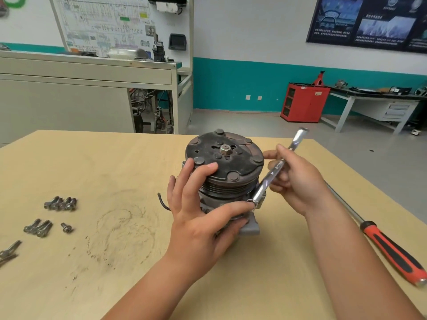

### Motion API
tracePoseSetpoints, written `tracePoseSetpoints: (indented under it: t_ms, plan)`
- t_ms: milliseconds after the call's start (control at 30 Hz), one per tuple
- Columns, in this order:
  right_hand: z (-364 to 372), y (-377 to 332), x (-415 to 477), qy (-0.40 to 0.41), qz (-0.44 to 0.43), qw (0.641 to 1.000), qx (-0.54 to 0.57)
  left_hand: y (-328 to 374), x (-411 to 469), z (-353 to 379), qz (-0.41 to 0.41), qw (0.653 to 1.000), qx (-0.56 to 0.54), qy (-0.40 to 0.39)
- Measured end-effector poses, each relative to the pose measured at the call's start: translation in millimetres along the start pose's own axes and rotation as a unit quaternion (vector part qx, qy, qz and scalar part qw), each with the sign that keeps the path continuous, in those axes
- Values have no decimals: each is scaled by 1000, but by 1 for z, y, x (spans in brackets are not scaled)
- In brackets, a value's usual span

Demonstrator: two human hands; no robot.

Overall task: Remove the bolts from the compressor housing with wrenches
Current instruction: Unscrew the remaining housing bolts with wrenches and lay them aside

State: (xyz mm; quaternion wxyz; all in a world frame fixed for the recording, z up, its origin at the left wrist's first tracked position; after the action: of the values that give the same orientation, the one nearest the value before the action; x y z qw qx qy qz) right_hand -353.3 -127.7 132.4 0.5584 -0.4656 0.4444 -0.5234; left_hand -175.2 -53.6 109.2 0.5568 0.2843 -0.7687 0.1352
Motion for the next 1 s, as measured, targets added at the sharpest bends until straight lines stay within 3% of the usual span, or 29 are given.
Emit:
tracePoseSetpoints:
  t_ms: [67, 167, 267, 433, 533, 733, 1000]
  plan:
    - [-3, -7, -16, -71, -41, 986, 144, -1, 0, 1, 4, 1000, -1, 2]
    - [-17, -4, -56, -47, -98, 972, 207, -2, -1, 2, -1, 1000, -3, 10]
    - [-19, 11, -102, 41, -164, 969, 179, -1, -2, 1, -7, 1000, -14, 20]
    - [11, 36, -138, 108, -226, 967, 53, -1, -2, 1, -4, 1000, -14, 20]
    - [23, 43, -142, 111, -234, 966, -7, -2, -3, 1, -1, 1000, -4, 13]
    - [22, 35, -145, 67, -245, 967, 8, -2, -3, 2, -5, 1000, 4, 15]
    - [19, 28, -147, 81, -165, 981, -56, -1, -2, 3, 9, 999, 35, 3]
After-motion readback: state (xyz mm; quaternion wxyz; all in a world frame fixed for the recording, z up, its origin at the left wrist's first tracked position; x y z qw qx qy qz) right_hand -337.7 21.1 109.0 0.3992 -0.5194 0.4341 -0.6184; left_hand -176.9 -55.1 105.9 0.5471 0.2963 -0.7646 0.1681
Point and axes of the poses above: each hand's wrist, its own x-axis towards the middle knuckle, its own z-axis out of the palm, y = z × x, the point moved 4 cm from there along x, towards the middle knuckle, and after that the axes turned 8 degrees about z, right-handed, at the moved point
